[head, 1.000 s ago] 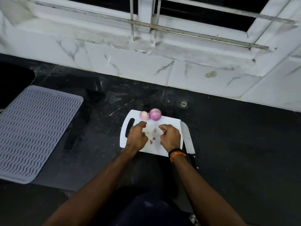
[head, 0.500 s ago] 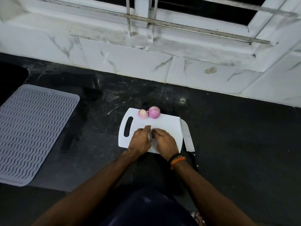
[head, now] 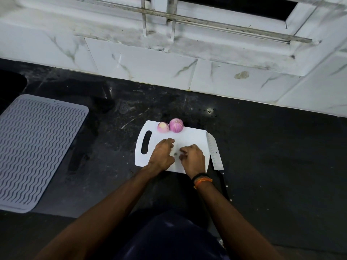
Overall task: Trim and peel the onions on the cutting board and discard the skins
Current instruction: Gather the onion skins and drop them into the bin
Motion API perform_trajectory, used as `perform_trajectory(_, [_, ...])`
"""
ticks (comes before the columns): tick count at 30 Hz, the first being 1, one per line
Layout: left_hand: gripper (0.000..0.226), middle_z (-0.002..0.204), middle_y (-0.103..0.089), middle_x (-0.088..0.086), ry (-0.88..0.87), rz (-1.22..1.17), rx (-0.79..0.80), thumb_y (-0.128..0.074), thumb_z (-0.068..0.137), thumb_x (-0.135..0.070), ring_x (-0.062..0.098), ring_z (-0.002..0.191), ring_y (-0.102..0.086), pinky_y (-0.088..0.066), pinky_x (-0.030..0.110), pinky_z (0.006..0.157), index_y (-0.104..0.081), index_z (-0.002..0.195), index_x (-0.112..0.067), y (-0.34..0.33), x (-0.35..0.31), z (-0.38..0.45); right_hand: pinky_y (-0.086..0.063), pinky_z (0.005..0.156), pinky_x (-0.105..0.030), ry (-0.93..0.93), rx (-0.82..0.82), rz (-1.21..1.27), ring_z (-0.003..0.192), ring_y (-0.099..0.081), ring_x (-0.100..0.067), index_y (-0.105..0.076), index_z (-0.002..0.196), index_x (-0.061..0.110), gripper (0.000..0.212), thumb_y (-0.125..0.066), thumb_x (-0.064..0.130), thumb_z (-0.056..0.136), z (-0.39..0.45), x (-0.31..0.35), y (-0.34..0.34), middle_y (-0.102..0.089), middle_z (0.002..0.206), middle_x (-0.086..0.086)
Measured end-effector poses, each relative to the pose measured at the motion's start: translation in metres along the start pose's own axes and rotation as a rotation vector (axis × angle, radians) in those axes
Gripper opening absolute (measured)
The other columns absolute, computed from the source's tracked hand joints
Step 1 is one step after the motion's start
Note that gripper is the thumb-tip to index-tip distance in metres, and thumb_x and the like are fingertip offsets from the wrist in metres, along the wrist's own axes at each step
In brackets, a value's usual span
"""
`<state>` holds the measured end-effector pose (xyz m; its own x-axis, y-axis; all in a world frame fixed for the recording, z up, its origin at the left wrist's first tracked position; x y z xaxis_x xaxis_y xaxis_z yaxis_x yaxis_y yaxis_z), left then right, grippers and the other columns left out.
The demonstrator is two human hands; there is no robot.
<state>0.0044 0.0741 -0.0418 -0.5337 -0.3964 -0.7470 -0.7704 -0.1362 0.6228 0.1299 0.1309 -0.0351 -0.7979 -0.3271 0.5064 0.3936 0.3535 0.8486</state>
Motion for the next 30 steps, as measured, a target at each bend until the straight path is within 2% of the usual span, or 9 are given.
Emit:
perform_trajectory(3, [0.061,0.115,-0.064,0.011,-0.04,-0.088,-0.011,-0.069,0.078,0.002,0.022,0.101,-0.064,-0.055,0.033,0.088,-0.051,0.134,-0.008,0.002,-0.002,0.001,-0.05,0.084,-0.033,0.041,0.012,0.069,0.096,-0.064,-0.024,-0.076,0.102,0.016,0.021,-0.063,0.012,0.086,0.003,0.016,-0.004,-0.071,0.102,-0.006])
perform_trajectory(6, [0.055,0.113,-0.064,0.012,0.017,-0.197,-0.092,-0.062,0.079,0.011,0.022,0.094,-0.068,-0.055,0.023,0.077,-0.053,0.131,-0.005,0.014,0.004,0.003,-0.049,0.093,-0.029,0.01,0.003,0.156,0.1,-0.067,-0.019,-0.075,0.108,0.014,0.028,-0.066,0.007,0.083,0.008,0.016,0.0,-0.075,0.106,-0.004])
perform_trajectory(10, [0.049,0.112,-0.065,0.013,0.112,-0.293,-0.143,-0.058,0.083,0.012,0.021,0.093,-0.069,-0.054,0.026,0.08,-0.052,0.128,-0.005,0.021,0.015,0.007,-0.048,0.1,-0.034,0.011,-0.018,0.071,0.111,-0.063,-0.023,-0.071,0.118,0.013,0.038,-0.064,0.0,0.083,0.024,0.015,0.007,-0.07,0.118,-0.007])
perform_trajectory(14, [0.041,0.106,-0.067,0.005,0.138,-0.293,-0.188,-0.059,0.085,0.004,0.02,0.097,-0.068,-0.055,0.034,0.089,-0.054,0.124,-0.009,0.019,0.017,0.008,-0.04,0.105,-0.037,0.154,0.064,-0.137,0.12,-0.05,-0.028,-0.06,0.131,0.009,0.047,-0.067,0.008,0.085,0.033,0.028,0.002,-0.056,0.131,-0.011])
perform_trajectory(18, [0.039,0.1,-0.067,0.0,0.161,-0.271,-0.199,-0.059,0.086,0.0,0.018,0.099,-0.066,-0.053,0.038,0.094,-0.056,0.122,-0.013,0.018,0.021,0.009,-0.044,0.098,-0.038,0.321,0.111,-0.323,0.113,-0.049,-0.029,-0.061,0.126,0.007,0.049,-0.073,0.015,0.078,0.031,0.038,-0.007,-0.054,0.129,-0.011])
perform_trajectory(22, [0.036,0.1,-0.069,0.001,0.162,-0.285,-0.195,-0.059,0.086,0.0,0.017,0.098,-0.067,-0.053,0.037,0.095,-0.058,0.119,-0.014,0.018,0.023,0.008,-0.05,0.088,-0.04,0.409,0.081,-0.315,0.105,-0.053,-0.028,-0.067,0.114,0.007,0.033,-0.068,0.013,0.082,0.015,0.038,-0.013,-0.058,0.116,-0.009])
perform_trajectory(25, [0.036,0.101,-0.07,0.001,0.147,-0.26,-0.163,-0.058,0.083,0.002,0.016,0.098,-0.068,-0.054,0.037,0.094,-0.059,0.114,-0.017,0.018,0.024,0.008,-0.052,0.081,-0.037,0.387,0.062,-0.266,0.101,-0.056,-0.027,-0.071,0.105,0.01,0.023,-0.062,0.005,0.084,-0.004,0.029,-0.014,-0.062,0.111,-0.007])
perform_trajectory(27, [0.035,0.101,-0.072,0.003,0.132,-0.24,-0.142,-0.057,0.081,0.003,0.017,0.098,-0.068,-0.054,0.036,0.094,-0.059,0.11,-0.018,0.018,0.024,0.007,-0.053,0.08,-0.036,0.352,0.035,-0.188,0.098,-0.059,-0.027,-0.073,0.099,0.011,0.027,-0.06,-0.002,0.08,-0.014,0.022,-0.013,-0.065,0.107,-0.006])
perform_trajectory(30, [0.036,0.103,-0.072,0.007,0.104,-0.221,-0.122,-0.056,0.081,0.006,0.018,0.098,-0.068,-0.054,0.033,0.092,-0.06,0.111,-0.013,0.017,0.022,0.005,-0.054,0.083,-0.035,0.27,-0.061,-0.094,0.098,-0.064,-0.025,-0.074,0.104,0.011,0.036,-0.061,-0.007,0.076,-0.021,0.011,-0.004,-0.068,0.106,-0.005])
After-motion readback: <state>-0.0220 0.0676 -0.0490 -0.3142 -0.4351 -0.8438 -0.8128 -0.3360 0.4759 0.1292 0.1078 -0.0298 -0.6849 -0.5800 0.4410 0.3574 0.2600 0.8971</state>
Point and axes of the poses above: each hand's wrist, its own z-axis towards the middle knuckle, its own y-axis out of the back of the hand, x = y × z, the point moved 4 cm from there along z, towards the middle knuckle
